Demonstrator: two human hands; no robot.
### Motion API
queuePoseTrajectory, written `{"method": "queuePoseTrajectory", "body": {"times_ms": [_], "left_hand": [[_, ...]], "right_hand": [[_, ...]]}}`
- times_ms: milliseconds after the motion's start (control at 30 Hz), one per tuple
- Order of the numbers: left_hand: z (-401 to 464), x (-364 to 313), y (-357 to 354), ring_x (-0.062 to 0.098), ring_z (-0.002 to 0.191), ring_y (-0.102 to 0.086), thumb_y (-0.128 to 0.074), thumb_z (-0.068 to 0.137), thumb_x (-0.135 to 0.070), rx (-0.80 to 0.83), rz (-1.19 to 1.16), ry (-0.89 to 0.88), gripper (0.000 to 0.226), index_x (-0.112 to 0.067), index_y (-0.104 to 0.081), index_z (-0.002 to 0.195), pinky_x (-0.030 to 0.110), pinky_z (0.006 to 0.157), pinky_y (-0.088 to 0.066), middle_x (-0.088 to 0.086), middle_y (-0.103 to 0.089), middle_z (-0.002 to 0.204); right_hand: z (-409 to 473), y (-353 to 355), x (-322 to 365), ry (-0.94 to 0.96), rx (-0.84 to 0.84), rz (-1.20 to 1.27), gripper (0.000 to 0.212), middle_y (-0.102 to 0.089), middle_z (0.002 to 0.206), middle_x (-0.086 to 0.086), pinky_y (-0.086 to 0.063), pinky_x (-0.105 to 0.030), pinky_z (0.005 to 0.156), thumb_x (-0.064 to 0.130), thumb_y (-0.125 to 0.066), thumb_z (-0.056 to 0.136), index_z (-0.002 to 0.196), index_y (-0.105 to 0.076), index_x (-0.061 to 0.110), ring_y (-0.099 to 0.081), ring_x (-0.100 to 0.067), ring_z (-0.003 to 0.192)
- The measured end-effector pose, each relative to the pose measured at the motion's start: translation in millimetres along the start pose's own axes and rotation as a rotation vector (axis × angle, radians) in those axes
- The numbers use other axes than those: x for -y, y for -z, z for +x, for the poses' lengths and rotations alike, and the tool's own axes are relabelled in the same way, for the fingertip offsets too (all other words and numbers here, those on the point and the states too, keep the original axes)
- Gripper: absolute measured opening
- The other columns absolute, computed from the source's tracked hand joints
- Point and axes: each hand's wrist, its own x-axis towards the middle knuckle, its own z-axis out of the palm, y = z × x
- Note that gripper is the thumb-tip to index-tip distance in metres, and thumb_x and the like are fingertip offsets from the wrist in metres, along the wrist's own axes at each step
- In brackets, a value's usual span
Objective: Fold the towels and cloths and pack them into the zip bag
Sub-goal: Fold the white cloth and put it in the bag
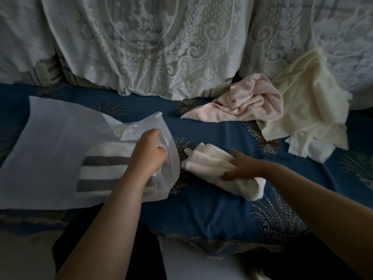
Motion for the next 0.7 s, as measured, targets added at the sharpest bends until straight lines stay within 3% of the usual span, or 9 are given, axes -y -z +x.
{"method": "queuePoseTrajectory", "body": {"times_ms": [100,167,234,401,501,534,568,601,701], "left_hand": [[-6.9,5.6,13.4,0.016,0.083,-0.060,-0.042,0.089,-0.004,0.048,-0.216,0.052,0.060,-0.027,-0.035,0.144,0.026,0.071,-0.048,0.001,-0.056,0.117],[-12.5,9.8,20.5,0.013,0.059,-0.051,-0.043,0.086,-0.003,0.084,-0.281,0.039,0.064,-0.033,-0.037,0.142,0.024,0.057,-0.043,-0.001,-0.056,0.081],[-16.4,12.1,25.5,0.010,0.056,-0.046,-0.046,0.084,-0.002,0.127,-0.317,0.004,0.068,-0.037,-0.036,0.142,0.024,0.057,-0.042,0.002,-0.055,0.076],[-24.6,2.4,28.1,-0.011,0.094,-0.052,-0.050,0.086,0.000,0.177,-0.383,-0.160,0.071,-0.036,-0.032,0.144,0.014,0.083,-0.045,-0.019,-0.037,0.146],[-26.6,5.3,29.4,0.002,0.071,-0.051,-0.049,0.086,0.003,0.115,-0.445,-0.195,0.069,-0.036,-0.037,0.142,0.021,0.072,-0.048,0.001,-0.060,0.121],[-27.5,6.2,31.3,0.005,0.063,-0.046,-0.048,0.087,0.004,0.078,-0.478,-0.209,0.068,-0.037,-0.039,0.140,0.023,0.068,-0.047,-0.019,-0.052,0.086],[-28.0,7.2,32.8,0.006,0.060,-0.042,-0.047,0.087,0.004,0.041,-0.504,-0.226,0.067,-0.038,-0.041,0.138,0.024,0.065,-0.047,-0.009,-0.035,0.127],[-28.9,8.2,33.9,0.008,0.058,-0.040,-0.046,0.088,0.005,0.012,-0.525,-0.247,0.065,-0.039,-0.042,0.136,0.023,0.062,-0.046,-0.017,-0.062,0.119],[-31.2,10.4,35.4,0.010,0.055,-0.035,-0.050,0.090,0.001,-0.058,-0.525,-0.302,0.055,-0.033,-0.048,0.134,0.015,0.055,-0.042,-0.026,-0.061,0.083]], "right_hand": [[-9.8,-15.6,6.6,0.059,-0.080,-0.030,0.046,-0.055,0.129,-0.010,-0.044,-0.029,0.088,0.039,-0.064,0.083,0.120,-0.057,0.014,-0.056,-0.024,0.111],[-24.4,-14.7,11.9,0.127,-0.213,0.003,0.034,-0.061,0.110,-0.005,-0.040,-0.025,0.077,0.030,-0.063,0.085,0.114,-0.059,0.012,-0.058,-0.022,0.099],[-41.9,0.1,19.1,0.220,-0.357,0.136,0.032,-0.056,0.103,0.001,-0.034,-0.017,0.069,0.022,-0.066,0.085,0.114,-0.059,0.011,-0.056,-0.016,0.095],[-53.5,34.9,66.7,0.462,-0.272,-0.130,0.039,-0.054,0.115,-0.001,-0.045,-0.032,0.088,0.029,-0.061,0.082,0.120,-0.057,0.019,-0.056,-0.019,0.103],[-44.1,29.5,95.9,0.550,-0.228,-0.482,0.042,-0.045,0.130,0.002,-0.044,-0.036,0.092,0.029,-0.054,0.086,0.128,-0.049,0.027,-0.050,-0.021,0.112],[-42.9,26.6,102.3,0.578,-0.225,-0.571,0.044,-0.042,0.134,0.003,-0.044,-0.038,0.093,0.029,-0.053,0.087,0.130,-0.047,0.030,-0.048,-0.021,0.113],[-41.9,23.2,105.8,0.597,-0.220,-0.637,0.044,-0.040,0.136,0.004,-0.044,-0.040,0.093,0.029,-0.052,0.087,0.130,-0.046,0.033,-0.047,-0.021,0.113],[-42.3,20.3,108.4,0.610,-0.220,-0.683,0.045,-0.040,0.136,0.004,-0.045,-0.041,0.091,0.028,-0.053,0.086,0.130,-0.046,0.034,-0.047,-0.022,0.111],[-45.8,9.5,112.1,0.676,-0.277,-0.751,0.046,-0.039,0.137,0.004,-0.046,-0.040,0.088,0.030,-0.055,0.086,0.130,-0.044,0.036,-0.048,-0.023,0.108]]}}
